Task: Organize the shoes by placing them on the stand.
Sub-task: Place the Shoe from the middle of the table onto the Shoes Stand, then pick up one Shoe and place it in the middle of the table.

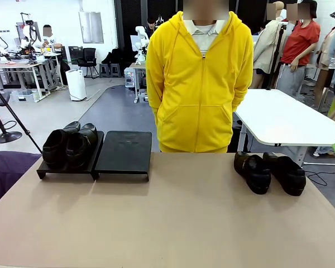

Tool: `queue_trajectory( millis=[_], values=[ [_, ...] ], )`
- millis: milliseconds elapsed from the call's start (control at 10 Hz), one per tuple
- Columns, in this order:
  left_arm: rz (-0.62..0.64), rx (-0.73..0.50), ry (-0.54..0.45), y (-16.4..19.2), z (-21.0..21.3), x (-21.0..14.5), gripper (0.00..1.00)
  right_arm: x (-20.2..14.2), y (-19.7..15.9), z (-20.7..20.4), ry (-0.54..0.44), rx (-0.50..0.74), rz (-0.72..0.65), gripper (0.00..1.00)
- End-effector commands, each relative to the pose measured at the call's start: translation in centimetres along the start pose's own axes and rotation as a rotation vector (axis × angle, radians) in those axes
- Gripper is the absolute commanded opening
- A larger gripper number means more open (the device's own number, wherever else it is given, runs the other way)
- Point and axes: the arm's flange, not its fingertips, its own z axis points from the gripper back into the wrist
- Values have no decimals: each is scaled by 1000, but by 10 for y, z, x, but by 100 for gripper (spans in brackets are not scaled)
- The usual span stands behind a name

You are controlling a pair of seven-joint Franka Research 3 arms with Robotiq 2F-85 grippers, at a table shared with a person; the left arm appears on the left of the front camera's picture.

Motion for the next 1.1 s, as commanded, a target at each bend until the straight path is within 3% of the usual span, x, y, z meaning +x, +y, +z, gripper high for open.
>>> queue_trajectory(
  millis=[0, 900, 1000],
  values=[
    [14, 16, 10, 0, 1, -6, 100, 0, 1, 0, -3, 22, 23, 100],
    [14, 16, 10, 0, 1, -6, 100, 0, 0, 0, 0, 0, 0, 100],
    [14, 16, 10, 0, 1, -6, 100, 27, 22, -25, 11, -232, -54, 100]
  ],
)
